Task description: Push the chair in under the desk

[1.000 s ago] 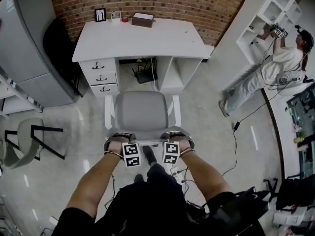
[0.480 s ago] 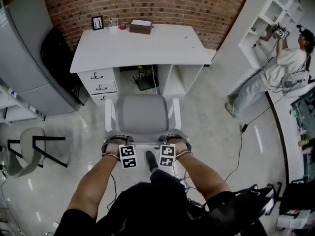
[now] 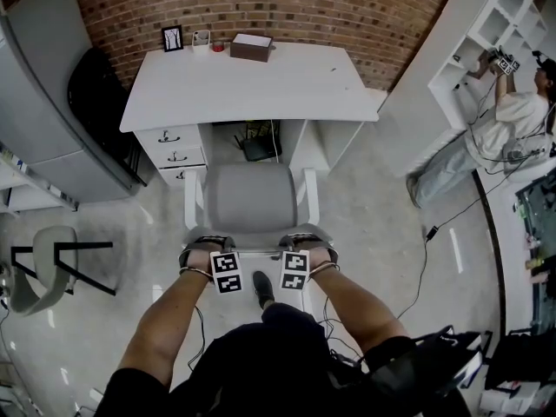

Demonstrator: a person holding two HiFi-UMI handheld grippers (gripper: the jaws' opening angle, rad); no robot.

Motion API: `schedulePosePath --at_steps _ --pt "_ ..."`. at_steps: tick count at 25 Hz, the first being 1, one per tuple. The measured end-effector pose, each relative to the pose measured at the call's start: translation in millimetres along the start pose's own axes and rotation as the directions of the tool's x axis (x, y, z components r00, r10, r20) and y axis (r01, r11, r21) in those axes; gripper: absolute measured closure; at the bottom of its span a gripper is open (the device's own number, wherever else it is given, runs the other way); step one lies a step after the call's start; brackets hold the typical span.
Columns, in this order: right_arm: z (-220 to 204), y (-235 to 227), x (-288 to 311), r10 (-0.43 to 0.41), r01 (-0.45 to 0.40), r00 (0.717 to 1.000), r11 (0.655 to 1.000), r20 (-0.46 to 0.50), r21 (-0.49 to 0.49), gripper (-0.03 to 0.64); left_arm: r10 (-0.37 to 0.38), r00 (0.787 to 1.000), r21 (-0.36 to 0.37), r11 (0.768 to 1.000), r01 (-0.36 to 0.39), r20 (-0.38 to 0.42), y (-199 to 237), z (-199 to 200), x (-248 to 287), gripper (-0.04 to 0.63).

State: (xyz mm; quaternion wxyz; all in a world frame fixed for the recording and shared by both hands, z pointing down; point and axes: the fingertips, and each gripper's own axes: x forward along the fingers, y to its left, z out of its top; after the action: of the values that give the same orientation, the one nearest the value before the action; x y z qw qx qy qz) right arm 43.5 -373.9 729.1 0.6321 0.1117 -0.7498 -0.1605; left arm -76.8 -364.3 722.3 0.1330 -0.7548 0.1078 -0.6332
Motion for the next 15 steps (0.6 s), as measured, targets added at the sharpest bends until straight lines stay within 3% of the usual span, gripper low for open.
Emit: schedulePosePath --at_steps 15 --pt "-21 -52 20 0.004 -0.003 1.000 1.000 0.014 -0.024 0.606 0.017 1.000 -0.018 1.000 -0.018 -0.012 51 12 23 0.584"
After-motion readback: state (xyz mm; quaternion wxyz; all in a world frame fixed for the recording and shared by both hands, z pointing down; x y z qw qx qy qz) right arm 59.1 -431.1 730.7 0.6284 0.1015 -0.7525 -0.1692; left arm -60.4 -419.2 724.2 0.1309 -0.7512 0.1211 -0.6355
